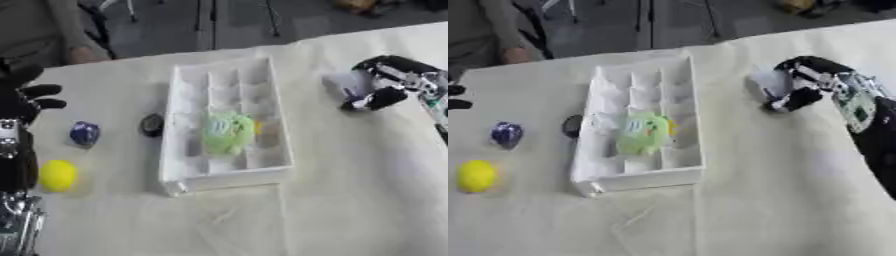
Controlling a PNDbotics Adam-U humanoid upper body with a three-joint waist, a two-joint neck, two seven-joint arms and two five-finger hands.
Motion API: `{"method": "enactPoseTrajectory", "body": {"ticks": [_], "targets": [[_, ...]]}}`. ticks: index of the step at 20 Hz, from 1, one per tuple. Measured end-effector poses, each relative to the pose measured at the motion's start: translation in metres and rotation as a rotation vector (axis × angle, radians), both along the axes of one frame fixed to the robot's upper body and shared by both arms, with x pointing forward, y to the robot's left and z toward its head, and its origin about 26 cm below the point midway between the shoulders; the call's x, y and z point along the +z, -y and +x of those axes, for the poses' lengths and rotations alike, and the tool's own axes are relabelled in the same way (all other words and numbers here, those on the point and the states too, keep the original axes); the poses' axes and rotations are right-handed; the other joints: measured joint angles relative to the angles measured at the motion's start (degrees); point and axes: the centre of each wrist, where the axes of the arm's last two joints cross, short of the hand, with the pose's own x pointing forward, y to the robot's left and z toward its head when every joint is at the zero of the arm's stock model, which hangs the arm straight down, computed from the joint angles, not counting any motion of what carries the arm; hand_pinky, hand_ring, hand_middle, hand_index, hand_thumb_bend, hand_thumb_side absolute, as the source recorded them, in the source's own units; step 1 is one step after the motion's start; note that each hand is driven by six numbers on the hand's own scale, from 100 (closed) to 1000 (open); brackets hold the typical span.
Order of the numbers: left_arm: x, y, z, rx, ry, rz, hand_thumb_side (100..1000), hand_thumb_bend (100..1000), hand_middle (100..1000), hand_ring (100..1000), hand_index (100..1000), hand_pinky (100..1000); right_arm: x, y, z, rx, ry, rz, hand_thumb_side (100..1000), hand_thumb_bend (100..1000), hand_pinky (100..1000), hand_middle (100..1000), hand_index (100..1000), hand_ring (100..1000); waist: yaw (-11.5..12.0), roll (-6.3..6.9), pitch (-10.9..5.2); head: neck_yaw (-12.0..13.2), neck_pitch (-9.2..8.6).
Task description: Pick up objects on the table and place them in the box.
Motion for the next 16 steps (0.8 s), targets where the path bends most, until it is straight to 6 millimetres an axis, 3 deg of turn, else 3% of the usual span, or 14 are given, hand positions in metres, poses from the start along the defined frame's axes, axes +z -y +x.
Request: {"method": "enactPoseTrajectory", "body": {"ticks": [1, 2, 8, 16], "targets": [[0.0, 0.0, 0.0, 0.0, 0.0, 0.0, 862, 599, 751, 660, 766, 594, 0.0001, 0.0001, 0.0, -0.002, 0.008, 0.002, 387, 524, 456, 579, 737, 469, 0.0, 0.0, 0.0, 0.0, 0.0], [0.0, 0.0, 0.0, 0.0, 0.0, 0.0, 862, 599, 751, 660, 766, 595, -0.0004, 0.0003, -0.0002, -0.005, 0.016, 0.004, 419, 453, 398, 521, 689, 413, 0.0, 0.0, 0.0, 0.0, 0.0], [-0.0001, 0.0, 0.0, 0.0, 0.0, 0.0, 863, 596, 751, 660, 766, 595, -0.0034, -0.0003, -0.0007, -0.007, 0.054, 0.027, 433, 408, 345, 461, 623, 363, -0.1, 0.0, 0.0, 0.0, 0.0], [-0.0004, -0.0001, 0.0, 0.0, -0.001, 0.0, 866, 591, 752, 660, 766, 596, -0.0041, -0.0021, -0.0016, 0.004, 0.079, 0.06, 459, 430, 367, 471, 656, 397, -0.4, 0.0, 0.0, -0.2, 0.01]]}}
